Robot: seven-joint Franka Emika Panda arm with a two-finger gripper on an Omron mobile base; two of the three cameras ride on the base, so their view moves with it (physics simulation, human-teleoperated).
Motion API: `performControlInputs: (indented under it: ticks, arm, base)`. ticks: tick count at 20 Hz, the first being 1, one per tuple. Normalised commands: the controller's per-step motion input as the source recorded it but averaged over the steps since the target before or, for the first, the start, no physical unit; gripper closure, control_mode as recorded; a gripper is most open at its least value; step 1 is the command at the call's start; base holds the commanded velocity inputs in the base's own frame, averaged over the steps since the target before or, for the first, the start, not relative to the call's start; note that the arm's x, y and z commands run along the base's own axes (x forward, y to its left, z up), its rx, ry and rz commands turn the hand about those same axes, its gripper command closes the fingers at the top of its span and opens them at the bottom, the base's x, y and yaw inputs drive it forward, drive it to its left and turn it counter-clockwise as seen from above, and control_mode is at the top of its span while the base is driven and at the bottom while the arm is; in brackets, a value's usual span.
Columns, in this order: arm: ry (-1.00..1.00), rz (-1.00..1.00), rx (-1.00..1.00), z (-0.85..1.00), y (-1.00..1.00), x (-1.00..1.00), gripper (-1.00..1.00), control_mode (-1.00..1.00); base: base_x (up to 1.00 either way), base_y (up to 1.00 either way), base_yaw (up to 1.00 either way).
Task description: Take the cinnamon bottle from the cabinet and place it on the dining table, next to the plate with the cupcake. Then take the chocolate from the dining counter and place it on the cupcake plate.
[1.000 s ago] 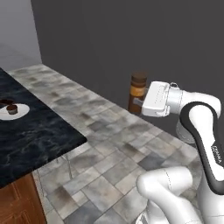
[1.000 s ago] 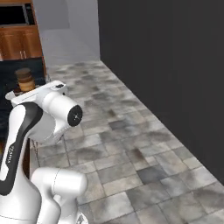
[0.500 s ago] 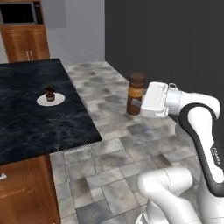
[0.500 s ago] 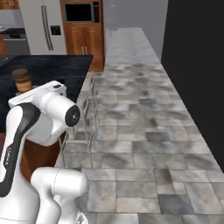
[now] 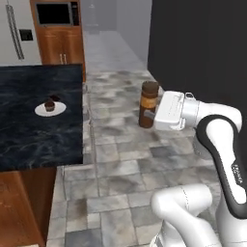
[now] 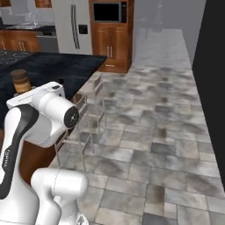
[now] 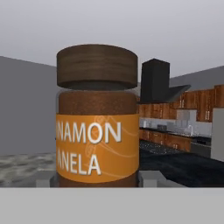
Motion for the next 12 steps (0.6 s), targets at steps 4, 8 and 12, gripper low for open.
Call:
performControlInputs:
  ticks: [4, 8, 12]
  arm:
    - [0.00, 0.00, 0.00, 0.00, 0.00, 0.00, 1.00, 1.00]
    - [0.00, 0.00, 0.00, 0.00, 0.00, 0.00, 1.00, 1.00]
    - [0.00, 0.00, 0.00, 0.00, 0.00, 0.00, 1.00, 1.00]
  base:
    - [0.42, -0.70, 0.49]
    - [0.49, -0.56, 0.54]
    - [0.57, -0.49, 0.57]
